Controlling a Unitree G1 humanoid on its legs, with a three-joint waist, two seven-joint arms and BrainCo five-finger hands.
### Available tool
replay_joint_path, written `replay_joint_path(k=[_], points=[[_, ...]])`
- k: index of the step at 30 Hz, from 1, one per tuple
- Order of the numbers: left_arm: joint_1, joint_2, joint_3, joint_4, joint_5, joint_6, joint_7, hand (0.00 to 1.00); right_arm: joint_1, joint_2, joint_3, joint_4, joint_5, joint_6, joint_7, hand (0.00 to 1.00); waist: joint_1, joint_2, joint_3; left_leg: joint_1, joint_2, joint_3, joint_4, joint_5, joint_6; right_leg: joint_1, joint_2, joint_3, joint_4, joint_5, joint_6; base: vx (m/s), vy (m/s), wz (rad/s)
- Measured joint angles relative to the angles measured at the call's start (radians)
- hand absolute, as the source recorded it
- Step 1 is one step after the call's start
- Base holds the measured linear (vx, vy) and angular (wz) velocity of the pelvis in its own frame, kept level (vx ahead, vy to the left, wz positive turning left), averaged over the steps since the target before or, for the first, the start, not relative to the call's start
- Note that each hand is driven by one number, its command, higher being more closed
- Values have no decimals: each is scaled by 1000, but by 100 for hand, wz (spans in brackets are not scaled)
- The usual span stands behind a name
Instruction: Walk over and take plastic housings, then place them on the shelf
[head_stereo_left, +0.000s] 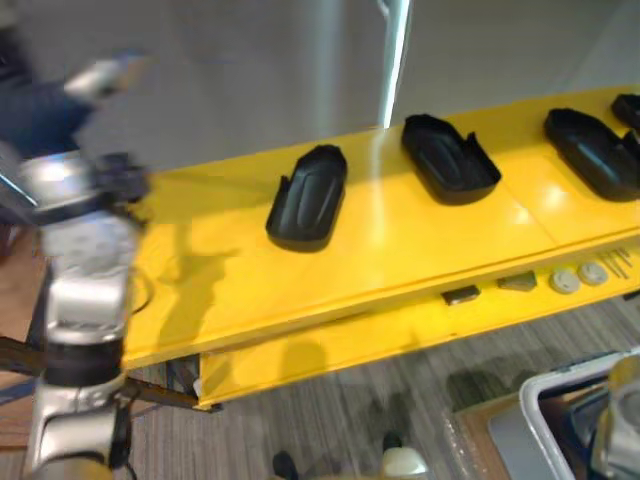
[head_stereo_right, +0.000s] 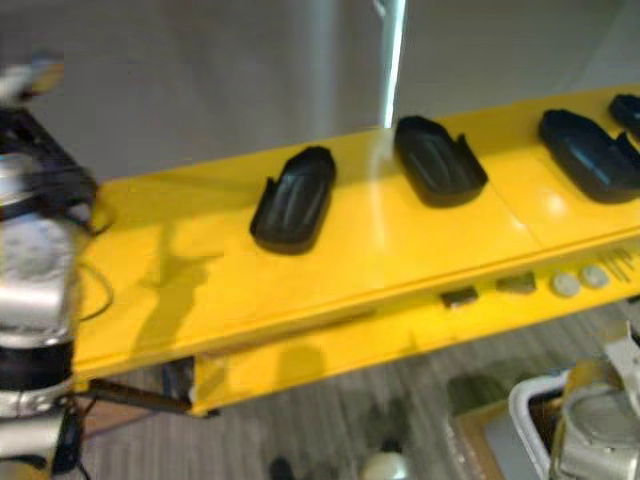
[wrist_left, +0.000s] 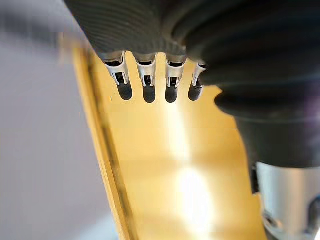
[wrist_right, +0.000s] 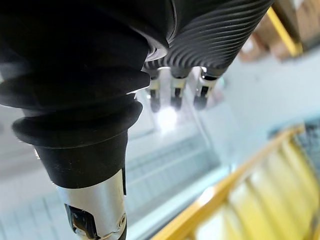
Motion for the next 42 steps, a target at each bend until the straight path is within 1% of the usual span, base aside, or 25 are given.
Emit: replay_joint_path(k=[1,2,4,5,7,8,10,11,12,13,14,15,16,18,19,20,21,22,23,25,26,28,33,36,42], points=[[100,-47,60,-2,9,-12,16,0,-13,-1,16,45,13,16,51,0,25,2,-20,0,-2,-19,0,0,0,16,-1,-20,-9,2,0,-3,10,34],[149,-83,91,-2,10,-26,21,0,-24,-1,27,69,23,33,77,0,35,1,-27,0,-4,-31,0,1,0,26,-2,-32,-12,2,0,11,8,50],[341,-232,163,-4,25,-45,40,0,-81,-3,65,203,67,111,168,0,97,-15,-63,-13,-7,-65,0,15,2,30,-2,-65,-16,2,-1,0,2,48],[381,-264,170,-4,39,-45,43,0,-99,-4,69,235,73,135,199,0,111,-20,-63,-18,-8,-79,0,21,3,34,-2,-80,-16,2,-1,-22,-9,55],[520,-362,159,25,57,-40,44,0,-191,-38,140,383,78,257,298,0,163,-39,-59,-26,-14,-121,0,33,2,50,-3,-120,-14,2,-2,-88,2,54],[539,-380,153,50,56,-37,45,0,-216,-48,161,416,78,291,321,0,174,-41,-59,-29,-16,-130,0,34,2,52,-3,-131,-13,2,-3,-100,20,38],[594,-439,132,168,56,-18,42,0,-312,-77,242,555,75,396,390,0,207,-46,-56,-32,-19,-151,-1,39,2,63,-9,-157,-7,1,-5,-91,21,33],[608,-452,122,200,56,-16,39,0,-335,-82,257,584,75,421,397,0,215,-47,-55,-32,-20,-151,-1,39,3,63,-11,-159,-3,-1,-7,-99,37,17],[636,-470,98,271,58,-16,35,0,-378,-94,283,642,75,460,412,0,227,-50,-52,-34,-22,-150,-1,40,4,63,-15,-163,0,-6,-8,-71,39,8],[651,-479,71,354,54,-16,32,0,-413,-123,307,695,66,485,429,0,238,-54,-49,-36,-24,-151,-1,44,9,63,-18,-164,-2,-7,-7,-81,47,9],[657,-485,64,396,54,-17,29,0,-432,-141,321,721,65,495,442,0,240,-57,-47,-38,-25,-151,-1,47,13,63,-19,-168,-2,-7,-7,-57,33,14],[665,-493,52,474,47,-21,22,0,-468,-177,347,768,52,513,461,0,240,-67,-41,-44,-26,-153,-1,49,14,63,-21,-179,-5,-7,-3,-37,22,17],[667,-493,43,511,45,-26,17,0,-483,-195,354,789,36,520,470,0,241,-74,-37,-48,-26,-154,-1,53,17,63,-22,-185,-6,-7,-3,-36,27,19],[671,-495,23,640,26,-48,6,0,-558,-248,392,896,29,535,501,0,256,-103,-13,-50,-24,-156,-1,55,15,64,-25,-188,-14,-2,-7,-21,26,7],[669,-494,17,669,8,-57,-1,0,-570,-255,397,917,29,536,506,0,261,-110,-9,-51,-24,-155,-1,55,15,64,-25,-188,-16,0,-9,0,0,0],[672,-495,-3,724,0,-72,-13,0,-599,-265,410,959,29,551,511,0,265,-123,-2,-53,-25,-156,-1,56,15,66,-25,-191,-16,3,-8,37,-2,3],[672,-495,-12,742,1,-73,-14,0,-609,-265,417,973,37,561,512,0,266,-120,2,-55,-32,-158,-1,57,12,67,-26,-194,-19,3,-8,59,8,13],[670,-499,-26,769,5,-76,-15,0,-624,-265,427,997,64,575,515,0,264,-129,8,-52,-36,-168,-1,58,11,81,-29,-206,-22,3,-6,49,7,19],[668,-500,-34,781,6,-81,-19,0,-625,-265,428,1008,74,587,514,0,262,-129,13,-51,-39,-176,-1,58,11,85,-32,-215,-24,1,-4,41,7,27],[659,-515,-44,793,15,-82,-30,0,-632,-250,428,1057,99,648,495,0,263,-122,23,-51,-49,-182,-1,60,17,92,-36,-221,-25,-3,3,34,4,15],[657,-518,-44,805,15,-84,-33,0,-635,-243,428,1069,110,661,491,0,263,-119,27,-51,-50,-182,-1,61,17,93,-37,-221,-25,-3,3,53,9,1],[651,-524,-45,859,15,-86,-45,0,-646,-211,428,1111,117,706,468,0,260,-109,37,-49,-53,-181,-1,61,17,95,-39,-220,-25,4,14,60,5,0],[646,-531,-62,920,14,-85,-60,0,-682,-174,426,1156,119,761,410,0,254,-115,62,-44,-48,-178,-2,61,17,100,-38,-219,-31,4,14,30,-11,-2],[636,-532,-81,957,7,-72,-73,0,-703,-153,425,1164,124,794,406,0,245,-115,79,-27,-49,-176,-3,61,16,117,-40,-217,-31,3,14,0,0,0],[631,-535,-93,1019,4,-67,-101,0,-704,-112,426,1209,146,817,410,0,236,-112,87,-21,-50,-166,-3,55,15,116,-40,-214,-31,-5,10,-44,11,-4]])
